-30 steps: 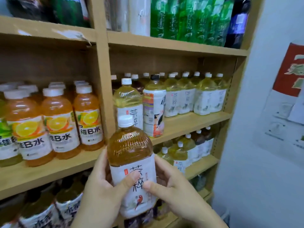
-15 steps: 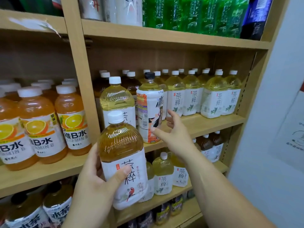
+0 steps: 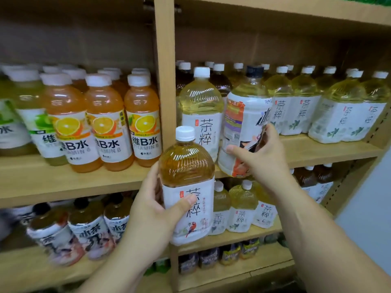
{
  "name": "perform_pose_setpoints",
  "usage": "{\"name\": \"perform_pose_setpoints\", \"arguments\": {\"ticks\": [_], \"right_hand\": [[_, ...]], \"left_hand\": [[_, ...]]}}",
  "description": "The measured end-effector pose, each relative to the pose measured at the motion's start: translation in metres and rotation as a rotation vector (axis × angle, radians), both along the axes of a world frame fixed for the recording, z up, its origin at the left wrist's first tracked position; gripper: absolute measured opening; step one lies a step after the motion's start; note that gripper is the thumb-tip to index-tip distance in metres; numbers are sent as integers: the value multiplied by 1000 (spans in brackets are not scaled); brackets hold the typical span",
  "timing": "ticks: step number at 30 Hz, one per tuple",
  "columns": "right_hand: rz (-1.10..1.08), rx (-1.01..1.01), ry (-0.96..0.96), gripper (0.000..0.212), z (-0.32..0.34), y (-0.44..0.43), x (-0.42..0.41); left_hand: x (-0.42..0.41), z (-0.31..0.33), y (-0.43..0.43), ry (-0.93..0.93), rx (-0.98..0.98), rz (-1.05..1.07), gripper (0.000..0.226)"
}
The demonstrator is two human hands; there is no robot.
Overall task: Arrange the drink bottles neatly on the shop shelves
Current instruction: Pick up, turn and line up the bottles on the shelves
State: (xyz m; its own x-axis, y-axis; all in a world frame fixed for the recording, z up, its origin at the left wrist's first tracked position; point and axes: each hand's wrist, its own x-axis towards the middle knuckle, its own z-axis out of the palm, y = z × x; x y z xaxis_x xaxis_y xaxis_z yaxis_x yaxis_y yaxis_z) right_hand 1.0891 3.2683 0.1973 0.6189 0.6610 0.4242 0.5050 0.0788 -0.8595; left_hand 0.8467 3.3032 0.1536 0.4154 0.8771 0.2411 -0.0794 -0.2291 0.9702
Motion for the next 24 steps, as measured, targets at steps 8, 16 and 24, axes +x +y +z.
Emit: {"name": "perform_pose_setpoints", "arguments": {"ticks": [8,16,24], "right_hand": [[203,-25,-25,61,-8,-54,-56],[482,-119,-4,68,-73,-49,-117],[616,-224,5,72,-132,-19,-203]], "left_hand": [[-40,-14,-27,-11,-29,238,62],[-108,-50,-71,43,-94,559,61],[-184,-74,-81,26,-146,754,62]]}}
